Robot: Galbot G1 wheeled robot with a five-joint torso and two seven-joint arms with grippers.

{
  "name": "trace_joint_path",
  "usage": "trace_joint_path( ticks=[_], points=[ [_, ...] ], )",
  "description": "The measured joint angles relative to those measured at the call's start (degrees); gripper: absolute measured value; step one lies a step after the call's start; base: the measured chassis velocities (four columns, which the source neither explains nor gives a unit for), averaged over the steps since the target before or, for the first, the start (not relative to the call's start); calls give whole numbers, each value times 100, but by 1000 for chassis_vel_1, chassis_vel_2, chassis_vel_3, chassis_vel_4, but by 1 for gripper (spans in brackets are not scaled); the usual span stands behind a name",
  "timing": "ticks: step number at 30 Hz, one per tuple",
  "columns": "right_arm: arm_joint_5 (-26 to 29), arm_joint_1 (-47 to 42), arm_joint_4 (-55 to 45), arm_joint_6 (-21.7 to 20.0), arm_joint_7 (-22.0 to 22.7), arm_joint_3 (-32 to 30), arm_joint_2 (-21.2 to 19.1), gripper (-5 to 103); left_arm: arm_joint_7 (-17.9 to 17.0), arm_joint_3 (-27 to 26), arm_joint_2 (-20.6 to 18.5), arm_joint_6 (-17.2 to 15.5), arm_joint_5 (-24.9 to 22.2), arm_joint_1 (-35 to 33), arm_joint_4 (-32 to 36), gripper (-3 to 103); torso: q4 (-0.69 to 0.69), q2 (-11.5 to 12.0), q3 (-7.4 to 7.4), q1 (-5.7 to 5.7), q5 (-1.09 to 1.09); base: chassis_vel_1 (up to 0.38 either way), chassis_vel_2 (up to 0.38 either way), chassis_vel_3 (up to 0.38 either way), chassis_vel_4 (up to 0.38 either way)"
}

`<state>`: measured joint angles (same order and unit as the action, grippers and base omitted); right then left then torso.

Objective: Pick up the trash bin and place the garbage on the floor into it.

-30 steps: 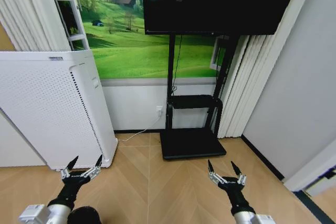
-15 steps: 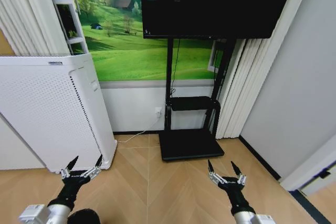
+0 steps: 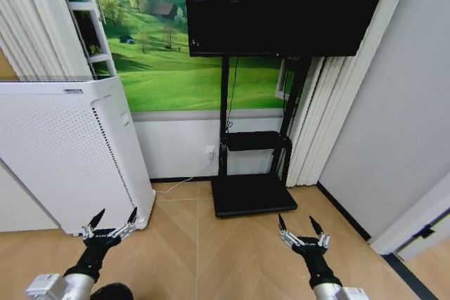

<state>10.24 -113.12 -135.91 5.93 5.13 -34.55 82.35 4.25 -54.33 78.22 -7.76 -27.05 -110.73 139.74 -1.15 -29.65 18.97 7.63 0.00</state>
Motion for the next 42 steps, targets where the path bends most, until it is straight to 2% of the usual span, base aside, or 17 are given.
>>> trace_joint_path(
  ticks=[13,42],
  points=[
    [0,0,0,0,0,0,0,100,0,0,0,0,0,0,0,100,0,-248,151,96,0,0,0,0,0],
    [0,0,0,0,0,0,0,100,0,0,0,0,0,0,0,100,0,-965,570,392,0,0,0,0,0]
  ],
)
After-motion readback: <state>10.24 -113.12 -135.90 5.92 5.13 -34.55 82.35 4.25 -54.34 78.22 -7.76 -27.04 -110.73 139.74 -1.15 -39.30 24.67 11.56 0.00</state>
